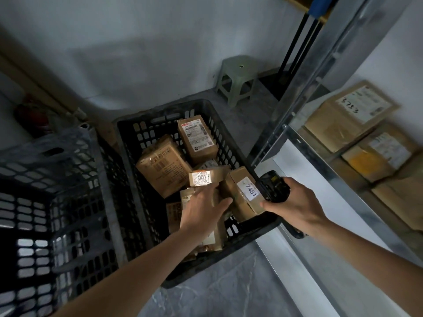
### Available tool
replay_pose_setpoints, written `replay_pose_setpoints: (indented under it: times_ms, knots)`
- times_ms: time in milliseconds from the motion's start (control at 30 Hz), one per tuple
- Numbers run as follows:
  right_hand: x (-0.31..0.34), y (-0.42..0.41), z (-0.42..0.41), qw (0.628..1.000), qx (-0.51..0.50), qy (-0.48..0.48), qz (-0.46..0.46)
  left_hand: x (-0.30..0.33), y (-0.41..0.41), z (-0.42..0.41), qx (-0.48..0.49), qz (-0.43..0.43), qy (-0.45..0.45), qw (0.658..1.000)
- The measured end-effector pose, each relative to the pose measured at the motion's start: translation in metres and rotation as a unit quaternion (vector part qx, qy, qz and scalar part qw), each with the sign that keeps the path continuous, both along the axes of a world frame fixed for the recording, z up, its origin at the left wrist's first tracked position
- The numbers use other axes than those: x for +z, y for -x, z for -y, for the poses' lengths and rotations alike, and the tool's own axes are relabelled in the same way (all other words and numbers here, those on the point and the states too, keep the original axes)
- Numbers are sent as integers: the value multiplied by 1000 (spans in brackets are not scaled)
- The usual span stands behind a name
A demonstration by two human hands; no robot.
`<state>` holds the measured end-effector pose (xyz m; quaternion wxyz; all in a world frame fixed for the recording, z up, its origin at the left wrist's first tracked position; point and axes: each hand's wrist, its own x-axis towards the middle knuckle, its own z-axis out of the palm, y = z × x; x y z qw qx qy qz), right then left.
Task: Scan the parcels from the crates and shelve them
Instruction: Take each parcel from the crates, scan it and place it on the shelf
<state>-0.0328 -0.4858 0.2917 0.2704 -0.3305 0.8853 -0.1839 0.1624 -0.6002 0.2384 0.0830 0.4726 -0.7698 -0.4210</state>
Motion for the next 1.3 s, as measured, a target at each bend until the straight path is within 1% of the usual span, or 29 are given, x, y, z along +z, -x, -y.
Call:
replay_pose_setpoints:
  times_ms: [267,733,900,1000,1133,1300]
  knots:
    - [-9,11,-2,998,22,4,50,-9,31,-20,-25,-14,-50,998]
    - [-24,26,8,981,22,10,190,-17,49,-19,29,-81,-152,985]
    - [-20,28,5,971,35,21,235,-17,49,-21,61,-91,-163,980]
    - [-16,23,2,966,39,24,256,-10,46,-20,85,-105,-158,978]
    - [-2,11,1,956,40,35,287,8,39,-22,112,-136,-187,966]
    - [24,-6,-1,944,27,63,324,39,22,-24,134,-163,-200,957]
